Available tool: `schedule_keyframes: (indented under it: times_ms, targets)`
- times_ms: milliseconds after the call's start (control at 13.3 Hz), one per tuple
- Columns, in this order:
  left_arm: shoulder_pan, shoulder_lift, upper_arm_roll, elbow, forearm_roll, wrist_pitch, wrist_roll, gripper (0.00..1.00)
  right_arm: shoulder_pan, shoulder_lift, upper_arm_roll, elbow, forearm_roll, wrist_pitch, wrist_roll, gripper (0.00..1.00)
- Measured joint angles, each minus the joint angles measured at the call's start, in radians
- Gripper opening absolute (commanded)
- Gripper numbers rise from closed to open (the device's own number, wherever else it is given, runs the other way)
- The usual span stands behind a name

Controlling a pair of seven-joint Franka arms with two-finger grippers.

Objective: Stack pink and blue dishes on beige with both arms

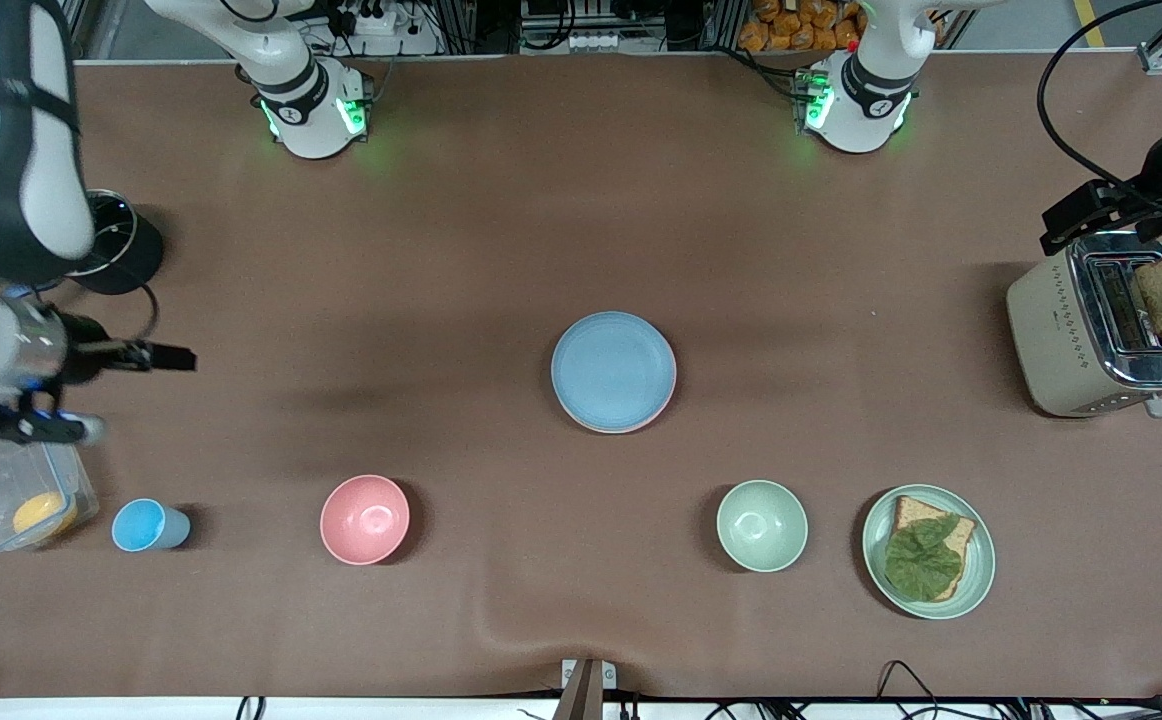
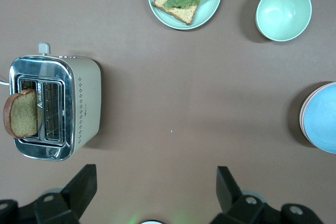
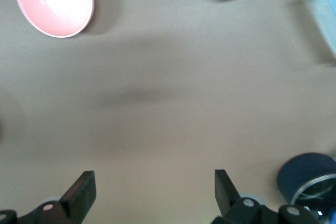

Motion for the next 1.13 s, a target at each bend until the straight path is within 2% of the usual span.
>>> schedule_keyframes:
  times_ms: [151,301,1129]
  targets:
    - [0.0,-0.001,0.0,-0.001,0.0,-0.002,0.0,1.0,-0.016,-0.117,0.0,-0.04,-0.002,-0.046,0.0,1.0]
    - [0.0,-0.003,-0.001,-0.001,0.0,-0.006,0.0,1.0,-0.018,-0.169,0.0,-0.038,-0.016,-0.096,0.0,1.0]
    - [0.0,-0.003,0.0,-0.002,-0.001,-0.01,0.0,1.0,-0.015,-0.165,0.003,-0.024,-0.057,-0.07,0.0,1.0]
